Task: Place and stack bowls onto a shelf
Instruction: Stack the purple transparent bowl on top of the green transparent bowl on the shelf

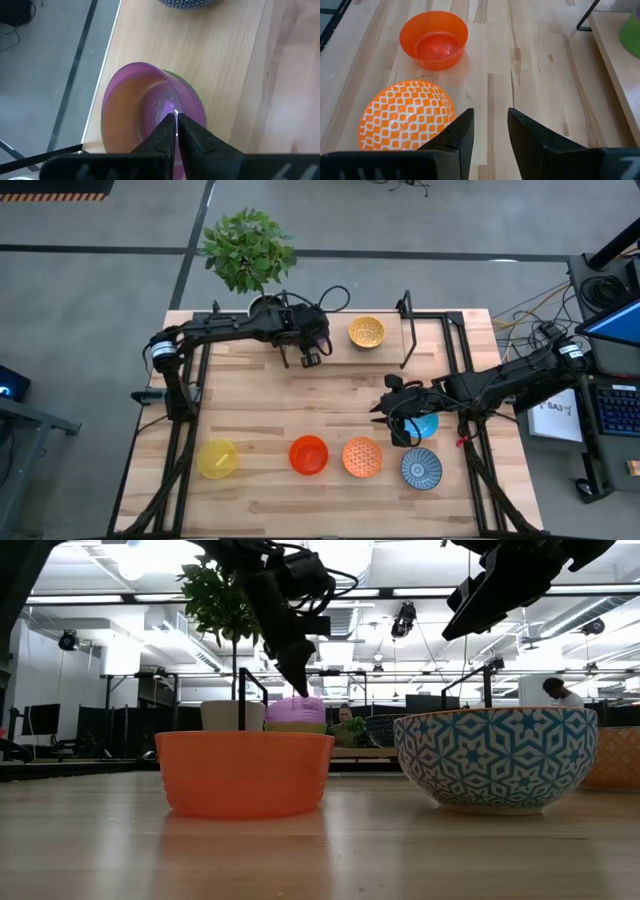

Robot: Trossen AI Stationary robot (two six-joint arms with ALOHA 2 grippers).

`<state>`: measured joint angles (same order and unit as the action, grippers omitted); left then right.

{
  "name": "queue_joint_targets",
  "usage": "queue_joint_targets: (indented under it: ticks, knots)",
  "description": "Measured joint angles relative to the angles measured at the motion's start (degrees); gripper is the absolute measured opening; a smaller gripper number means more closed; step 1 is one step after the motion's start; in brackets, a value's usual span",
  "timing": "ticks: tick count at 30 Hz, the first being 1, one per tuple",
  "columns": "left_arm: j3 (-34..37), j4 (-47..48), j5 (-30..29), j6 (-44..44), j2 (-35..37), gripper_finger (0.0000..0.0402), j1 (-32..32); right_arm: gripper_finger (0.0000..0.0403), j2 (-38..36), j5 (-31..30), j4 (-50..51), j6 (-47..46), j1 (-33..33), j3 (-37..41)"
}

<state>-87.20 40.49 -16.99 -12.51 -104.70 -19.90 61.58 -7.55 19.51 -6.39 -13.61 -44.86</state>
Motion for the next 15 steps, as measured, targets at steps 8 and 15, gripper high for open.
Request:
queue_joint_targets:
  ticks: [8,15]
  knots:
    - [0.0,-2.1,2.5,3.1,0.3,0.0000,1.7,0.0109,0.0,0.0,0.0,0.5,0.0,0.0]
    - [0.8,-2.1,2.7,4.5,0.0,0.0000,2.1,0.0109,0.0,0.0,-0.3,0.5,0.0,0.1]
